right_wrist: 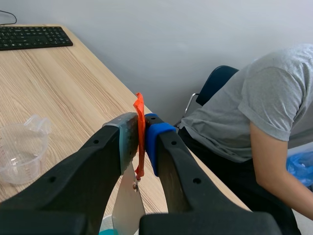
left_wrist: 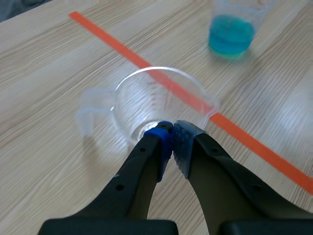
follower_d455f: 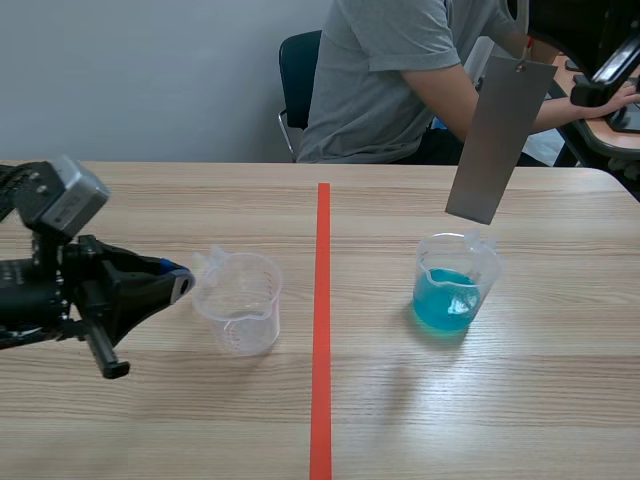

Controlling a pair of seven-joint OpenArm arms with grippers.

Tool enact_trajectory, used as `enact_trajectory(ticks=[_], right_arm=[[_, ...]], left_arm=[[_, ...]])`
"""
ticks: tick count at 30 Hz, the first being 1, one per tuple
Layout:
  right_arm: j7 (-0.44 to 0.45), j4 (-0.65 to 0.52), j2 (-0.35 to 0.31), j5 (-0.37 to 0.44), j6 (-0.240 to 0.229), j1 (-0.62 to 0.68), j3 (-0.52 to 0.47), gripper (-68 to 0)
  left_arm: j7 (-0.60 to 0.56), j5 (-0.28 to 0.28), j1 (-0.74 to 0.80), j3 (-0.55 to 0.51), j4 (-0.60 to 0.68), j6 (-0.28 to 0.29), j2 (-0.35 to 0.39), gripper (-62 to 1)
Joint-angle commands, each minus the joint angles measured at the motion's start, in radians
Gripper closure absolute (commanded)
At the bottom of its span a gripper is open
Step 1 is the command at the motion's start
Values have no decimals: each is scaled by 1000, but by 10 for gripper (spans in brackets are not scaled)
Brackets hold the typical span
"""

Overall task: Do the redox reaction experiment.
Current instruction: 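Raise the plate and point at it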

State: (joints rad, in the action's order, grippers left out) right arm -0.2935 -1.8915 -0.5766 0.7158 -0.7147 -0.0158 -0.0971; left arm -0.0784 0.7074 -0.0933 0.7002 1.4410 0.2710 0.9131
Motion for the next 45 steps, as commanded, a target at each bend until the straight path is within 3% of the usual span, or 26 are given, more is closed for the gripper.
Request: enact_trajectory(ticks=[1, 7, 15, 20, 24, 34, 45], right_arm=[[18, -5, -16, 15, 7, -12, -11, -13], [18, -5, -16, 15, 7, -12, -11, -13], [18, -5, -16, 15, 7, -12, -11, -13], [18, -5, -16, 15, 7, -12, -11, -13], [18, -5, -16, 15, 7, -12, -11, -13], [18, -5, -16, 16, 7, -12, -11, -13], [14, -5, -16, 19, 7, -12, -11, -13]], left_arm=[[2, 5, -39, 19, 13, -3, -32, -31], [55, -16, -198, 183, 13, -80, -134, -31], [122, -24, -358, 352, 10, -231, -283, -31], [137, -79, -427, 415, -56, -281, -384, -31], [136, -103, -475, 449, -159, -285, -470, -31], [132, -102, -576, 480, -348, -284, -632, -31], [136, -99, -608, 480, -368, -268, -681, -31]])
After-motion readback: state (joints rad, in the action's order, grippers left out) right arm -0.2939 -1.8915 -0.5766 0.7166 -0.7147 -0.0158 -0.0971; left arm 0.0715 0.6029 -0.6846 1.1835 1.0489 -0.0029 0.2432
